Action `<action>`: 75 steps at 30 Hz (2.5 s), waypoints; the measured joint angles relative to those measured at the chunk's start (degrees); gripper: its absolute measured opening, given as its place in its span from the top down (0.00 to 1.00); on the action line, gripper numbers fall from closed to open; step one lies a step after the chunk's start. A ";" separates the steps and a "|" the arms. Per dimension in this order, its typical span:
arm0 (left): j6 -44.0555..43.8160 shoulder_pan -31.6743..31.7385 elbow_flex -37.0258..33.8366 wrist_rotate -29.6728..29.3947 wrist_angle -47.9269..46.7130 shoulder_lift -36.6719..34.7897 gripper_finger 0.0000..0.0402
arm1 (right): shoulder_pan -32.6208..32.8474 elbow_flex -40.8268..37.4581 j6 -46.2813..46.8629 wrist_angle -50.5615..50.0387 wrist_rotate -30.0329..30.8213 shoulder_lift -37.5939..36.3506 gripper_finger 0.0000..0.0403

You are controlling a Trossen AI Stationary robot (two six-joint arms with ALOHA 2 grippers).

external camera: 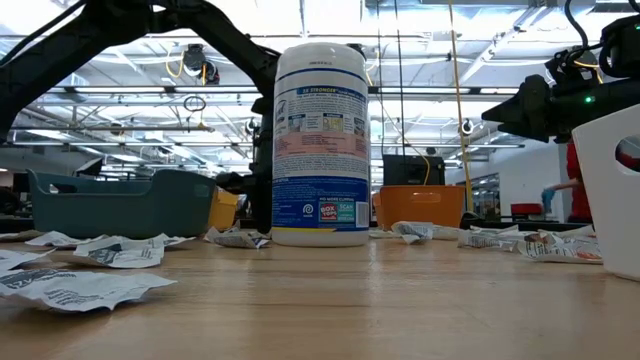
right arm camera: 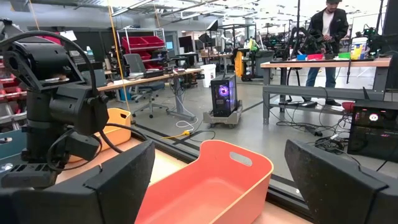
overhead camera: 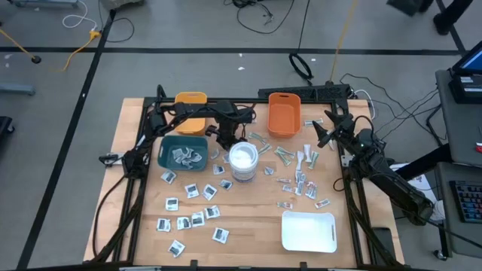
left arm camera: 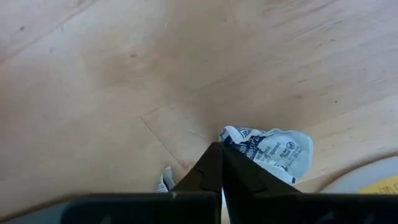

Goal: Pick & Place First Aid Supplies
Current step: Put the blue pad into the blue bin

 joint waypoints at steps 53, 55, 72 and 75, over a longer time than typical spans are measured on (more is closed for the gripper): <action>12.91 0.96 -0.28 -1.78 2.49 -0.94 0.82 | 0.01 0.00 -0.01 0.01 0.00 0.00 0.11; 13.15 0.96 -0.33 -1.93 2.49 -0.94 0.90 | 0.02 0.00 0.00 0.01 -0.01 0.00 0.11; 19.78 4.23 7.16 -4.18 -5.78 -1.68 1.00 | 0.02 0.00 0.01 0.00 -0.02 -0.01 0.11; 21.12 4.60 11.37 -4.22 -10.62 -1.66 1.00 | 0.02 0.00 -0.01 0.00 0.00 0.01 0.11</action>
